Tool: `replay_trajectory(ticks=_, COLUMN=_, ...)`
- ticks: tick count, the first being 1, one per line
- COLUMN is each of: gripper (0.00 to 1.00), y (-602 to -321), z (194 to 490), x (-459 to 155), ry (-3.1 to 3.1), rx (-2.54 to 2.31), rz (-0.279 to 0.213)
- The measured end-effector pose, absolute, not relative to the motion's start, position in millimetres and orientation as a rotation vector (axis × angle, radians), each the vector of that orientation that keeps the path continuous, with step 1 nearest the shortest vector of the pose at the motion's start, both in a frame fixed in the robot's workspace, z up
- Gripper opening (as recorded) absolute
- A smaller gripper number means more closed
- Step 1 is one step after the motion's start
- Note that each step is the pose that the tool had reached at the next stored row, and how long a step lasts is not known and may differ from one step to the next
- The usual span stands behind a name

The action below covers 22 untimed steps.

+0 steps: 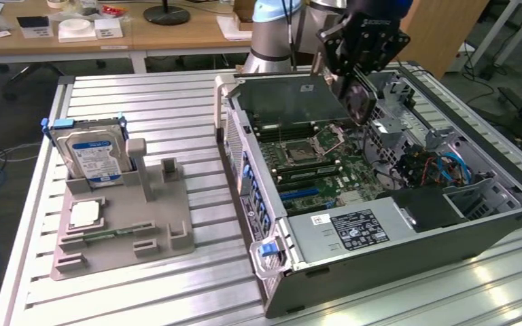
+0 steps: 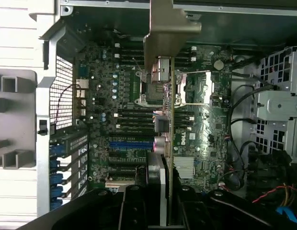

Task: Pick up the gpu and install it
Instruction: 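Pick up the gpu and move the gpu toward the slot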

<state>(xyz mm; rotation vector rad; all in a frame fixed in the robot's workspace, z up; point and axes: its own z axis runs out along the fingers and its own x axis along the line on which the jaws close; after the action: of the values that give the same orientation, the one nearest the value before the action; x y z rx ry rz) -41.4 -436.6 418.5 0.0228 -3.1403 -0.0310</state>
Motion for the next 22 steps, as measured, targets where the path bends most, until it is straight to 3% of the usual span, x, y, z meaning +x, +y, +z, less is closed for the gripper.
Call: replay_trajectory(ticks=22, gripper=0.28, y=-436.6, z=417.9, x=0.9, ry=-3.14, rx=0.021, rz=-0.031)
